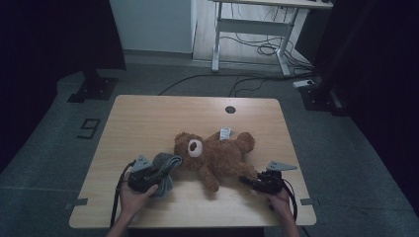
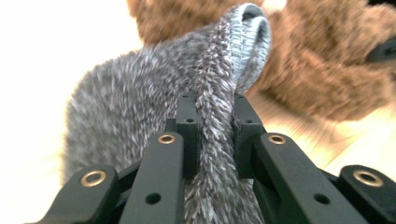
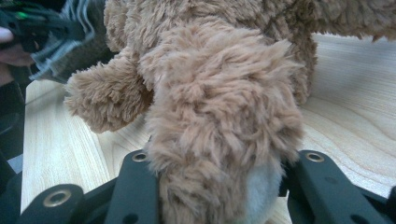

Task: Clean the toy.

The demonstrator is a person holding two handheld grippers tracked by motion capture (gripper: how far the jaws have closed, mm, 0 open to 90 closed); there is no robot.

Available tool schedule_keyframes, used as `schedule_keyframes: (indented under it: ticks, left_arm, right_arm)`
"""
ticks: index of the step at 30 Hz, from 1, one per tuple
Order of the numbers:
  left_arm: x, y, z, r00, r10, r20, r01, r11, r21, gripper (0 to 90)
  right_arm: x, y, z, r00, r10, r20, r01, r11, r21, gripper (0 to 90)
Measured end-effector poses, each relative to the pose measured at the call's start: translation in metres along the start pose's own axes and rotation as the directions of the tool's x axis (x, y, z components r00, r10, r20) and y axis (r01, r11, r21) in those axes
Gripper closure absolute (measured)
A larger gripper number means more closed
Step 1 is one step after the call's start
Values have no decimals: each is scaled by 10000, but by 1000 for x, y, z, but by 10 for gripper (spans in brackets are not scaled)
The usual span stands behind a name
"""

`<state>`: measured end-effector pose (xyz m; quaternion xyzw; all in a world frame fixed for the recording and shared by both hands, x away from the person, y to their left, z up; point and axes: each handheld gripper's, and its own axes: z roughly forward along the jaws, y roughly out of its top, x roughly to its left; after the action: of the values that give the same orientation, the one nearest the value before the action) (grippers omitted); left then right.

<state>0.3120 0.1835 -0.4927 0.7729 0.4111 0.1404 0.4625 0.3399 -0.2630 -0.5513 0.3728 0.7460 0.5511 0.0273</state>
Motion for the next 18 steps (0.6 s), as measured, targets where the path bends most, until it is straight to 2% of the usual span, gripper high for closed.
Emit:
schedule_keyframes:
  ticks: [4,8,10,12,13,15,18]
  left_arm:
    - [-15,31,7,9987,467,197,-461,9985,-310,764]
    - [-19,59,21,9977,638,215,-628,9971,-431,759]
    - [-19,65,23,9976,644,236,-633,9971,-431,758]
    - [-19,84,36,9972,717,229,-708,9967,-395,758]
    - [-19,84,36,9972,717,229,-708,9967,-395,758]
    - [-18,94,48,9967,788,197,-784,9967,-185,757]
    - [-16,97,58,9969,768,158,-768,9970,29,756]
  right_arm:
    - [0,0,0,10000,-62,38,62,10000,14,589]
    - [0,0,-1,10000,-79,61,79,10000,33,588]
    - [0,0,-1,9999,-91,76,91,10000,36,588]
    - [0,1,-1,9998,-172,103,171,9998,95,588]
    - [0,1,-1,9998,-184,117,183,9998,91,588]
    - [0,1,-1,9997,-182,134,181,9998,79,587]
    - [0,1,-1,9997,-176,143,175,9998,66,587]
